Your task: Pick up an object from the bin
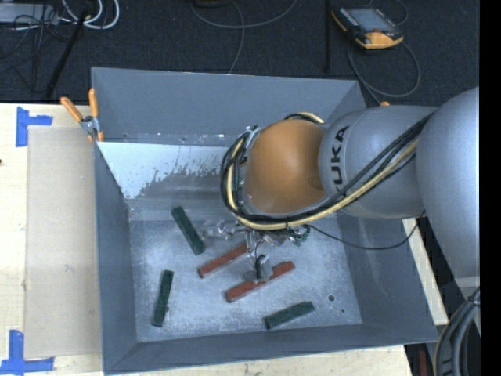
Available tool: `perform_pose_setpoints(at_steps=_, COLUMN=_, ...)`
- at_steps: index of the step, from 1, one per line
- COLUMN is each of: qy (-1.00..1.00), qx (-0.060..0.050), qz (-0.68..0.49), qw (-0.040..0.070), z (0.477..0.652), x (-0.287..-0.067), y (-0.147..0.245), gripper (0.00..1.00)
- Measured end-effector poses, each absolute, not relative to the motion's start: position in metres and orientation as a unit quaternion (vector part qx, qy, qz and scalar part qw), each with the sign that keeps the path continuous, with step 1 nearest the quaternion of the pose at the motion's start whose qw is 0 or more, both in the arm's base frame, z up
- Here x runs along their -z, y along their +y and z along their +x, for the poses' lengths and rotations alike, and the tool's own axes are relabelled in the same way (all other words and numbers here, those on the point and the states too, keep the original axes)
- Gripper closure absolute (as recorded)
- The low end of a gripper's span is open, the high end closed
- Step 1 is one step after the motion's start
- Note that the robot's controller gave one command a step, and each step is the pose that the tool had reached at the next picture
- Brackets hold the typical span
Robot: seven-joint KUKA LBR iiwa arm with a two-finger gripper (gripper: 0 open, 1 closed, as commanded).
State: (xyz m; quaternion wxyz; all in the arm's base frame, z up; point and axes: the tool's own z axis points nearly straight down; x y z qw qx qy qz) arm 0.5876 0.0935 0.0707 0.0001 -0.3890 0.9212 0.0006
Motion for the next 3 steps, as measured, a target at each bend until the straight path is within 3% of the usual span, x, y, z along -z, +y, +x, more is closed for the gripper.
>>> perform_pose_setpoints(at_steps=1, qy=0.921, qx=-0.001, qz=-0.388, qw=0.001, z=0.588, x=-0.07, y=0.094, gripper=1.0)
perform_pose_setpoints(at_steps=2, qy=0.923, qx=0.001, qz=-0.386, qw=0.004, z=0.589, x=-0.151, y=0.095, gripper=1.0)
perform_pose_setpoints(at_steps=3, qy=0.924, qx=0.0, qz=-0.383, qw=0.002, z=0.59, x=-0.179, y=0.096, gripper=1.0)
